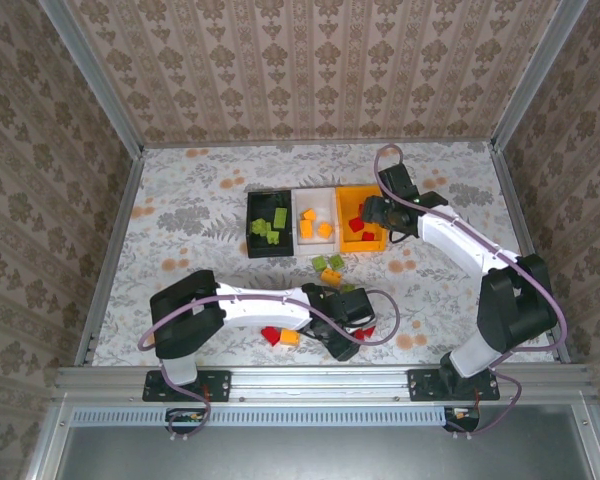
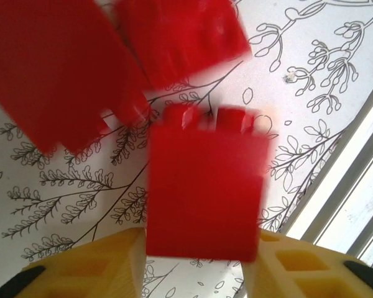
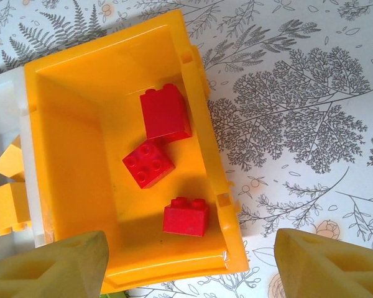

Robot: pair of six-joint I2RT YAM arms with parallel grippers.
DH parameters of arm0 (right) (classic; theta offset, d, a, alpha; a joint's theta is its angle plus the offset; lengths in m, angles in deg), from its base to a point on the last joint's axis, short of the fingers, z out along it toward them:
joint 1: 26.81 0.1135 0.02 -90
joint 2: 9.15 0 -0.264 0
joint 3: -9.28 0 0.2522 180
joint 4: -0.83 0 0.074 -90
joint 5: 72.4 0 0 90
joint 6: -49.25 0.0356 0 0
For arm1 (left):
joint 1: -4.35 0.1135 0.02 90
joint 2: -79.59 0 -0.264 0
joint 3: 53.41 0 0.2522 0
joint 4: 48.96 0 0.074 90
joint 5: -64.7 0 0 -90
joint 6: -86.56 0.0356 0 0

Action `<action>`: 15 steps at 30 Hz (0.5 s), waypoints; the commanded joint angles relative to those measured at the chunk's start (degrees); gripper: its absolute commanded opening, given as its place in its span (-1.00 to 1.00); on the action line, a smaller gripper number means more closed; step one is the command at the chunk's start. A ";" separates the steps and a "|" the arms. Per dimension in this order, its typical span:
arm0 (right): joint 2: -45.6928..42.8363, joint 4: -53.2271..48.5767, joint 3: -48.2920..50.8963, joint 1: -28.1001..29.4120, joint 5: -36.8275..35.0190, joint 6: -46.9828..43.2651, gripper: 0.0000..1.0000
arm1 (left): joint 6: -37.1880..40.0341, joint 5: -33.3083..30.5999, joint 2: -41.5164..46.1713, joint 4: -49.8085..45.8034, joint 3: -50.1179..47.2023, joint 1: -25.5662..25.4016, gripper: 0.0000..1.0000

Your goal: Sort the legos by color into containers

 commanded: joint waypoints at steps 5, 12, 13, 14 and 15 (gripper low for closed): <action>-1.40 0.78 0.75 -0.94 1.44 1.93 0.44 | 0.38 -2.32 2.20 -0.51 -1.10 -0.12 -0.33; -1.31 0.76 -0.13 -1.09 2.38 1.60 0.44 | 0.53 -5.23 3.59 1.14 -1.94 0.06 0.36; -1.30 0.68 -0.20 -1.10 2.34 1.58 0.44 | 0.76 -5.51 3.53 1.36 -1.39 0.06 0.42; -1.15 0.56 -0.22 -1.12 2.25 1.59 0.44 | 0.92 -5.89 3.00 1.28 -0.44 0.06 0.48; -1.29 0.62 -0.19 -1.19 2.25 1.64 0.44 | 0.98 -6.01 2.22 1.23 0.59 0.06 0.53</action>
